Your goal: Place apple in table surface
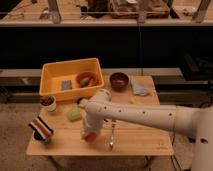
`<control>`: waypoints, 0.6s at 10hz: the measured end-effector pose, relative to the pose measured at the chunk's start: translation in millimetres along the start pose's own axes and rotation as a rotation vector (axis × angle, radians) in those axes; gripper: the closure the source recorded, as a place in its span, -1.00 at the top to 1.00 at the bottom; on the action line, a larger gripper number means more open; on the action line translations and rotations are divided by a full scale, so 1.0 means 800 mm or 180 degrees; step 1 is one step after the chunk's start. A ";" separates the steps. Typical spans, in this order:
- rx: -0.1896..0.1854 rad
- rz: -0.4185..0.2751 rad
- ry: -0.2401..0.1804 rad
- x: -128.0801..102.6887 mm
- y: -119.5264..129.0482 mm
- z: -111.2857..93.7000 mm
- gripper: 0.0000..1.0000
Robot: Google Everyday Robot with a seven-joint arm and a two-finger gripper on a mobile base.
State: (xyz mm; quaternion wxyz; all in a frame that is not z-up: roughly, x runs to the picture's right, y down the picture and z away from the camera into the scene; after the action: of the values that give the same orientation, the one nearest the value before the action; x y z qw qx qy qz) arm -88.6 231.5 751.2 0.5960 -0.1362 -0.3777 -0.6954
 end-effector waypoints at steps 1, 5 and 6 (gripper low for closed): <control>-0.0008 -0.0001 -0.0021 -0.001 0.000 0.004 0.60; 0.0196 0.0093 -0.0083 -0.001 0.005 0.011 0.60; 0.0272 0.0110 -0.0088 0.000 0.005 0.009 0.60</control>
State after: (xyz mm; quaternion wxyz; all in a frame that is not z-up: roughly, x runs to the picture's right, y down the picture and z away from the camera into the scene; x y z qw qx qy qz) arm -86.5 236.7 757.8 0.6078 -0.1267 -0.4129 -0.6663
